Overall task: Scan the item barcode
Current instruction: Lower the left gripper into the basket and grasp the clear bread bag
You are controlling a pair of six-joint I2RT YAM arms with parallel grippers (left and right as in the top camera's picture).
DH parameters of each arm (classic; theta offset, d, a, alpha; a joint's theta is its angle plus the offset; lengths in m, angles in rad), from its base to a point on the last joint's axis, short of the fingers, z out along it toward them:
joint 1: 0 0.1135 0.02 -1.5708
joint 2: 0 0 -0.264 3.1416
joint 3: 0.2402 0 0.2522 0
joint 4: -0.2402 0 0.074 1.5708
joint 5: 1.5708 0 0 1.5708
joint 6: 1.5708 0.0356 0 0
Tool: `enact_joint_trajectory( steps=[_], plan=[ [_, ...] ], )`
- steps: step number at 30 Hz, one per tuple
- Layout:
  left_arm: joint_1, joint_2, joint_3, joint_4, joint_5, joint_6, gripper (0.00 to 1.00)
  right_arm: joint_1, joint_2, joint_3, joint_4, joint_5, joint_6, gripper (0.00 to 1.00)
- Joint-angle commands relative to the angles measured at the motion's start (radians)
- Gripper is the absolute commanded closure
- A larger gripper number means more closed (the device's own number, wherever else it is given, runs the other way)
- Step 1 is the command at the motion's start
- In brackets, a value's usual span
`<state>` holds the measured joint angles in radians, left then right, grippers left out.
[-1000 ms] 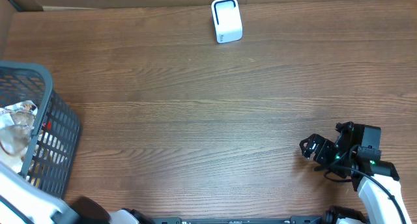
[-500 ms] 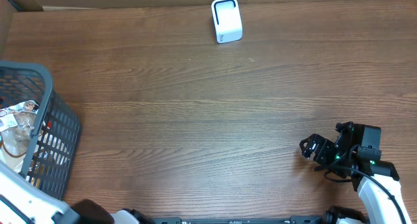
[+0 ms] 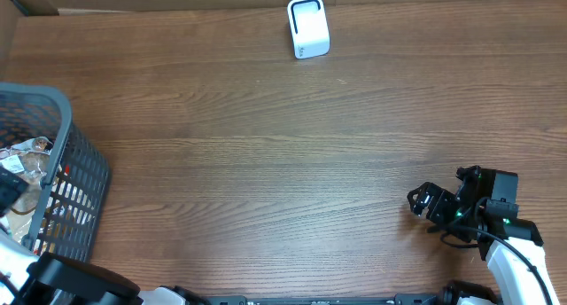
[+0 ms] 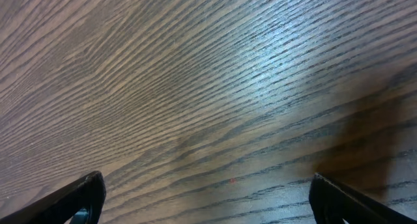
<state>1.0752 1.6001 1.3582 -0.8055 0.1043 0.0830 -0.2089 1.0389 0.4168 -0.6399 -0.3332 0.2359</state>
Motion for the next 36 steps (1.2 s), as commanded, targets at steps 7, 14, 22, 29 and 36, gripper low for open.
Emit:
enact_joint_trajectory(
  steps=[7, 14, 22, 29, 36],
  plan=[
    [-0.002, 0.074, -0.089, 0.163, 0.089, 0.185, 0.0, 0.004, 0.0, -0.001, 0.006, 0.003, 0.004, 0.0],
    [-0.002, 0.175, -0.089, 0.223, 0.091, 0.262, 0.0, 0.004, 0.0, -0.002, 0.006, 0.003, 0.004, 0.0],
    [-0.003, 0.304, -0.09, 0.209, 0.174, 0.261, 0.13, 0.004, 0.0, -0.001, 0.006, 0.003, 0.004, 0.0],
    [-0.003, 0.293, -0.079, 0.194, 0.193, 0.212, 0.96, 0.004, 0.0, -0.002, 0.006, 0.003, 0.004, 0.0],
    [-0.006, 0.22, 0.009, 0.146, 0.299, 0.142, 0.96, 0.004, 0.0, -0.002, 0.006, 0.003, 0.004, 0.0]
  ],
)
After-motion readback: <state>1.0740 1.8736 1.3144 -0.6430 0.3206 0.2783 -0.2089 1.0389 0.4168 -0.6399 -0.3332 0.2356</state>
